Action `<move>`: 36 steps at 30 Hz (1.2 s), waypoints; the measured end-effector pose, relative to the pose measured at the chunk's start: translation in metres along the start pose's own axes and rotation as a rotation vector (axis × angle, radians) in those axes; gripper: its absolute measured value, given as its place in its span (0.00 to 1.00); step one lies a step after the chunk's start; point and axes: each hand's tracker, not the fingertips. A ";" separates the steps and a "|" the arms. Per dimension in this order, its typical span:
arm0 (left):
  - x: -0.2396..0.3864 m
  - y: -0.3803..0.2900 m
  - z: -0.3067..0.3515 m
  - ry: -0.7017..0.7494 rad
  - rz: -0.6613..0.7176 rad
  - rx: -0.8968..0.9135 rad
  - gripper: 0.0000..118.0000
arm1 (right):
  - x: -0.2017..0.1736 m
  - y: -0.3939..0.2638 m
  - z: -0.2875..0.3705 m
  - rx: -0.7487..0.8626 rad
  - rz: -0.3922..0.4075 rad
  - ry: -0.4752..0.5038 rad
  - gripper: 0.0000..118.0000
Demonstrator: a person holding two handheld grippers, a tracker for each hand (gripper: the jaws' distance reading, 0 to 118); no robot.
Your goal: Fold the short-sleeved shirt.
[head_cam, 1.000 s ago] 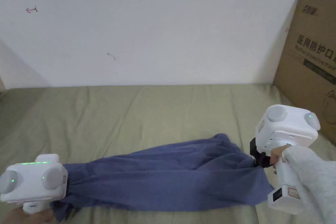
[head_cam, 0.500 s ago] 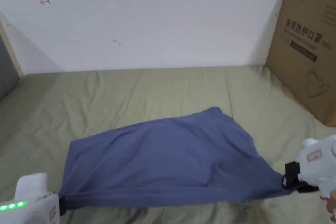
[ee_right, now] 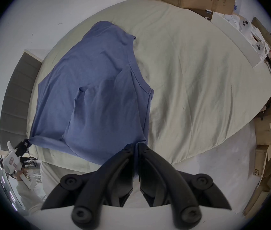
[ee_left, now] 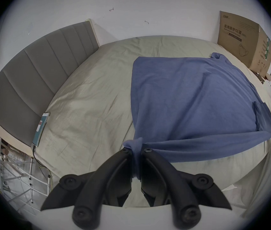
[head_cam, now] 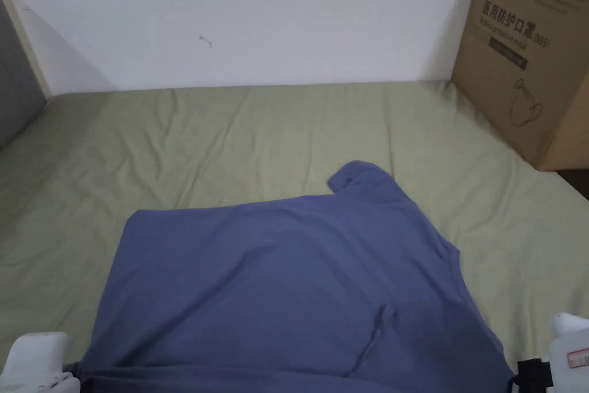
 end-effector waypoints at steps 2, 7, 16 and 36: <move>0.000 0.001 0.000 0.001 0.003 0.011 0.06 | -0.006 0.002 0.002 0.013 0.000 0.004 0.05; 0.001 0.001 0.001 0.019 -0.004 -0.004 0.38 | -0.019 0.002 0.010 0.085 0.110 -0.026 0.14; -0.016 -0.027 0.057 -0.073 0.128 0.037 0.55 | -0.047 -0.027 0.043 0.275 0.238 0.071 0.52; -0.025 -0.032 -0.011 -0.137 0.237 -0.036 0.55 | -0.034 -0.048 -0.007 0.157 0.127 0.077 0.01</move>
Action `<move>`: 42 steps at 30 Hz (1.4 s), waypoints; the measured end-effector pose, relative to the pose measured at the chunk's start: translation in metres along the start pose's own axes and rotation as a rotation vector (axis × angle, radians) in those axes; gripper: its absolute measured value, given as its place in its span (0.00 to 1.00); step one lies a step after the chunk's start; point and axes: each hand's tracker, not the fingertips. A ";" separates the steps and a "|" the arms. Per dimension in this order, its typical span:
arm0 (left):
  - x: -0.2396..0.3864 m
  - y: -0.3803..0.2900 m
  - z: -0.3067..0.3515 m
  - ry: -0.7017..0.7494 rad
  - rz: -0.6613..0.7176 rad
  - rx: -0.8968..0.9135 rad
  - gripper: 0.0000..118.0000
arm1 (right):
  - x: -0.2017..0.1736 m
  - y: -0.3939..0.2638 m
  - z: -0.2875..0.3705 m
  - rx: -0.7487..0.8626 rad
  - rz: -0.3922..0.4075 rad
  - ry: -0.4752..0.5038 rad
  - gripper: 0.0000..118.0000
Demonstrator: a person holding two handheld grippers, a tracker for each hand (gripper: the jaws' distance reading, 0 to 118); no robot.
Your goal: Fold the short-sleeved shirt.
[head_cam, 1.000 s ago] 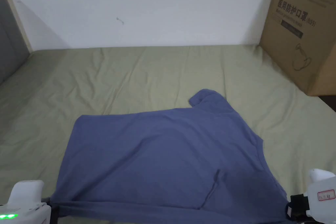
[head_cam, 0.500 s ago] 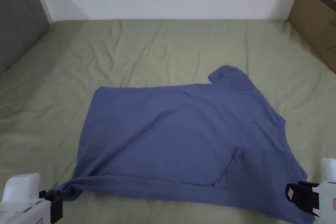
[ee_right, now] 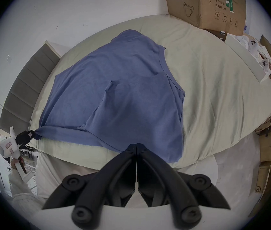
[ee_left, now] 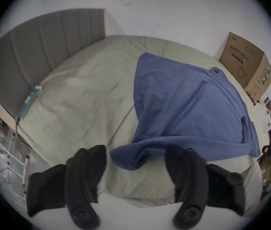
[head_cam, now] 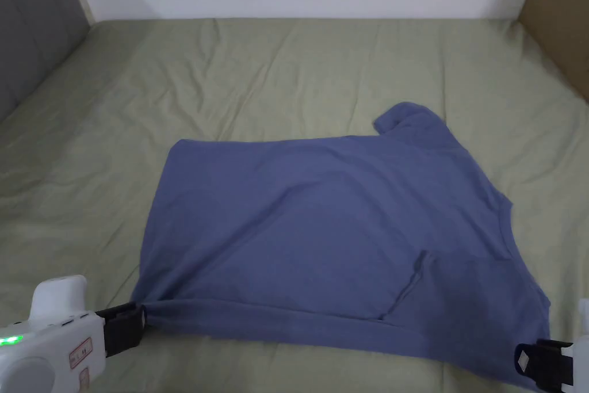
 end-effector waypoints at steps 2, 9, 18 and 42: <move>-0.001 -0.002 -0.004 0.000 0.032 -0.002 0.04 | 0.000 -0.002 -0.002 -0.009 -0.008 -0.002 0.01; -0.001 -0.007 0.008 -0.050 -0.031 -0.024 0.04 | 0.009 -0.006 -0.003 -0.013 -0.045 0.007 0.01; 0.008 0.000 0.024 -0.040 -0.046 -0.002 0.04 | 0.028 0.004 0.001 0.022 0.011 -0.099 0.68; 0.012 0.068 0.009 -0.016 -0.045 0.014 0.04 | 0.017 0.103 -0.008 0.062 -0.037 -0.104 0.02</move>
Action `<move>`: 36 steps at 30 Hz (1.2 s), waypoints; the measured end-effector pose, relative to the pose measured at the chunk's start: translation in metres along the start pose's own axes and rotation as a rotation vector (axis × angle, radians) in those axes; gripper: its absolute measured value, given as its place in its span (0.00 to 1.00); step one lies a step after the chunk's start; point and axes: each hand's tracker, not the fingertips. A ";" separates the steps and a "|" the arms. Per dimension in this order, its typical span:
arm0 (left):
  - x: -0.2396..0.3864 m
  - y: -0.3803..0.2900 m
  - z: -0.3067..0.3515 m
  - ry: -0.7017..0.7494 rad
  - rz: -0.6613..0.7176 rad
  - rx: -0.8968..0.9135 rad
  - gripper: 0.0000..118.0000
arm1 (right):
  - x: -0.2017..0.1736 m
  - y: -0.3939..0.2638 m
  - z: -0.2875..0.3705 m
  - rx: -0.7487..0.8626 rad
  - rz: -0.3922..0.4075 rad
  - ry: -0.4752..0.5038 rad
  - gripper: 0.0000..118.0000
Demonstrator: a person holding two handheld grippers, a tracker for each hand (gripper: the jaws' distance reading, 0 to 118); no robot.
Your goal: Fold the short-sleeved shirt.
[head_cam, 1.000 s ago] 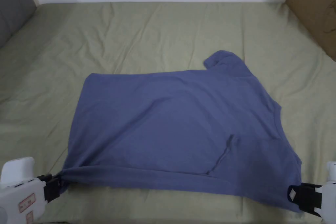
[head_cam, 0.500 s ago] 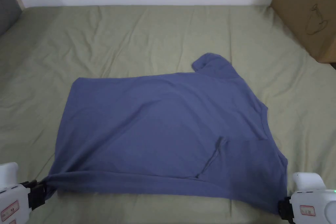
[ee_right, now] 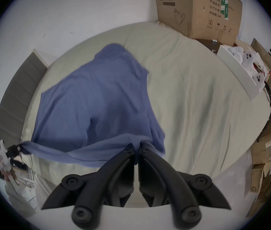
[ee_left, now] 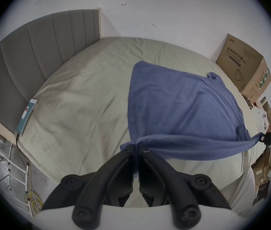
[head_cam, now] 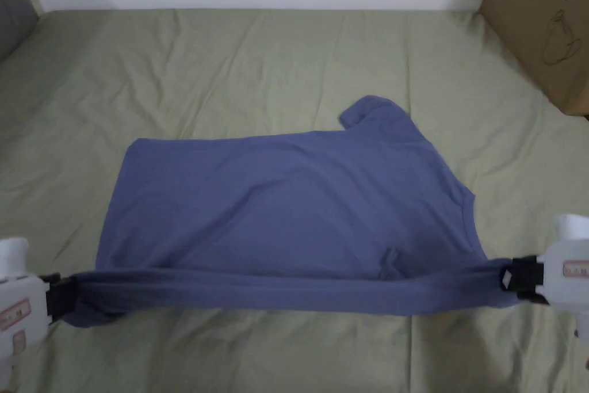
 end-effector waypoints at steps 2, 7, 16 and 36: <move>0.002 0.017 -0.015 -0.008 -0.008 0.004 0.04 | -0.005 0.026 -0.016 -0.003 0.013 -0.010 0.02; 0.013 0.045 -0.074 0.009 -0.111 -0.105 0.04 | -0.015 0.067 -0.087 -0.071 0.044 -0.113 0.02; -0.002 0.032 -0.059 0.021 -0.094 -0.081 0.86 | -0.025 0.055 -0.070 -0.008 0.175 -0.162 0.62; -0.006 -0.035 -0.039 -0.037 -0.006 -0.026 0.54 | -0.019 -0.058 -0.021 -0.033 -0.030 -0.031 0.00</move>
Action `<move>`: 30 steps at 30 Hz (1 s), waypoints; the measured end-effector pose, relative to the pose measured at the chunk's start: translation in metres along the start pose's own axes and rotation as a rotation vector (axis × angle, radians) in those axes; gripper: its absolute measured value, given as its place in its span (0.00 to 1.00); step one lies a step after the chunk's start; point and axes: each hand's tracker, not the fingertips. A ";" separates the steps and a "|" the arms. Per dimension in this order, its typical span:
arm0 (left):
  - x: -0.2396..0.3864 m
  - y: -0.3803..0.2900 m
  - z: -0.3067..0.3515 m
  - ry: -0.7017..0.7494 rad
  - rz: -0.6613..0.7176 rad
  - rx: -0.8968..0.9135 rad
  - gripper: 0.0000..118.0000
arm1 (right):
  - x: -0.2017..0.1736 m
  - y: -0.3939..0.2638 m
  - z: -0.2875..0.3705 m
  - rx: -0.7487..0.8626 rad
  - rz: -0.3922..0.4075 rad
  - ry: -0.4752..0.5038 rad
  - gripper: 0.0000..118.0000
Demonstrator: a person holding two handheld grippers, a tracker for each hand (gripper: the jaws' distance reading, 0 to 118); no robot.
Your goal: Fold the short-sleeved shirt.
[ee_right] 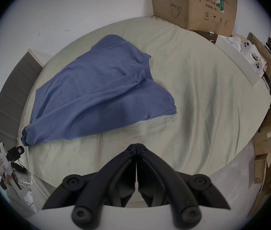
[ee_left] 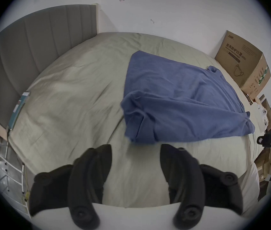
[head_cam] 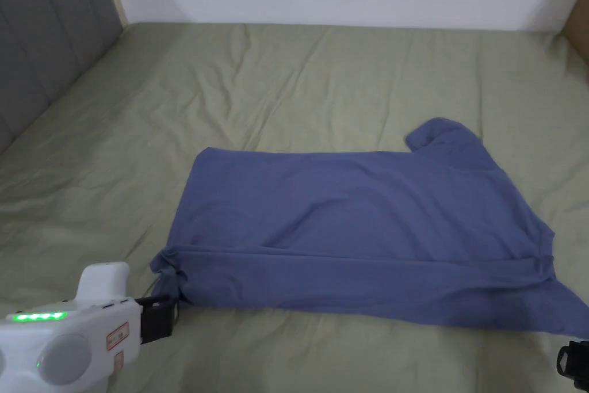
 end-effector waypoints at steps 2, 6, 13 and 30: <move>0.004 0.007 -0.015 -0.026 -0.001 -0.020 0.56 | 0.000 0.001 0.000 0.000 0.002 -0.008 0.00; 0.005 0.007 -0.041 -0.007 -0.065 -0.062 0.18 | -0.001 0.004 -0.001 -0.009 0.015 -0.023 0.00; 0.002 0.012 -0.030 -0.025 -0.058 -0.057 0.03 | 0.009 0.032 -0.009 0.010 0.028 -0.008 0.78; -0.007 0.022 0.006 -0.060 -0.104 -0.049 0.03 | 0.011 0.062 -0.036 -0.045 0.039 -0.046 0.08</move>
